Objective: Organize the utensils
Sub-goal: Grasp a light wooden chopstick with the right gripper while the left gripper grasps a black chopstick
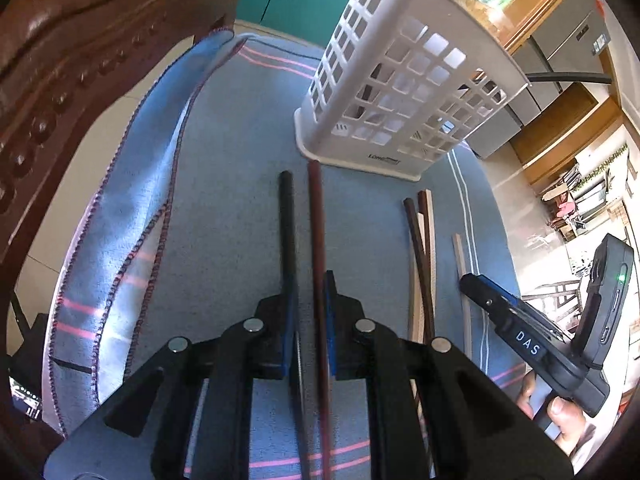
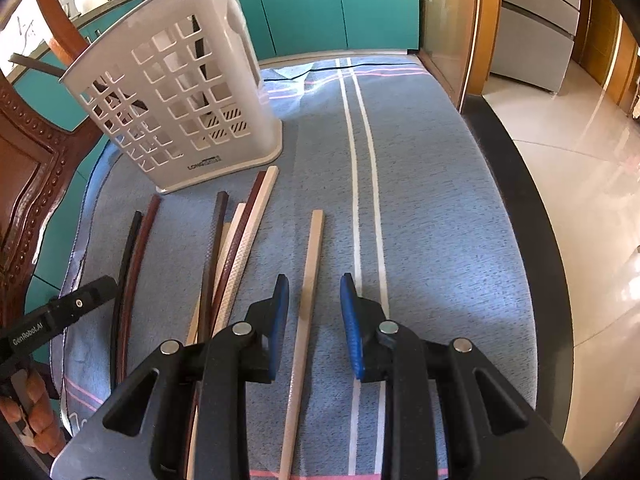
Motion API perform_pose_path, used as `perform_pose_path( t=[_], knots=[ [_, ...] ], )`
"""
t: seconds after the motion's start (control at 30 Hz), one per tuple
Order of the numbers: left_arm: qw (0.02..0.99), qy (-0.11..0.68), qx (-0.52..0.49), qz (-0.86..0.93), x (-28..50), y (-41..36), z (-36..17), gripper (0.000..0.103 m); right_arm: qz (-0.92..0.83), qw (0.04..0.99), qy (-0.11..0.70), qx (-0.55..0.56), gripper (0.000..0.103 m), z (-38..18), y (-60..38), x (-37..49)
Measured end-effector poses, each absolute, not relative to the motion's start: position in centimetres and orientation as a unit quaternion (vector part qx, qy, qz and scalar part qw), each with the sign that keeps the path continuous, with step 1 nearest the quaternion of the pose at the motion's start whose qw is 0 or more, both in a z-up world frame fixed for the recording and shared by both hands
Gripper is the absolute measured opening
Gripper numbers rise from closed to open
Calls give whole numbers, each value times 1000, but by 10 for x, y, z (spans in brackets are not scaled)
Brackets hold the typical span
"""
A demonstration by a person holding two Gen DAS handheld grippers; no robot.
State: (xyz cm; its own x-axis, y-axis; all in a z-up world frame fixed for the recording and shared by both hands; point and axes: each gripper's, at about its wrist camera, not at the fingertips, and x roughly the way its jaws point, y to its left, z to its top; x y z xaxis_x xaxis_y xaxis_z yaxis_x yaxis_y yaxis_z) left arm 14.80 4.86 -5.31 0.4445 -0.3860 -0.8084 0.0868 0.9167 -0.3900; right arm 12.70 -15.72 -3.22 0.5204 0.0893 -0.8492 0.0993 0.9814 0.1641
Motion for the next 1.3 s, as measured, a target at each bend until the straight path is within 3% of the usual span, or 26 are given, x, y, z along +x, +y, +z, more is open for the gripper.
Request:
perform_pose_path(
  t=[0.1,0.47,0.73,1.03,1.13,1.3],
  knots=[
    [845,503,-130,-130,146,47,-51,13,-3,867,490,95,32,-32,-157,127],
    [858,504,-57,-83,148,28,-62,18,-25,867,496,49,32,-36,-151,127],
    [865,495,-11,-84,149,5,-63,42,-26,869,495,20,38,-39,-144,126],
    [868,492,9,-70,136,-8,-58,43,-28,870,492,12,40,-39,-139,124],
    [869,492,10,-60,138,-4,-56,32,-29,870,491,12,40,-39,-140,123],
    [869,491,6,-59,140,3,-59,32,-29,871,491,13,40,-39,-139,124]
  ],
)
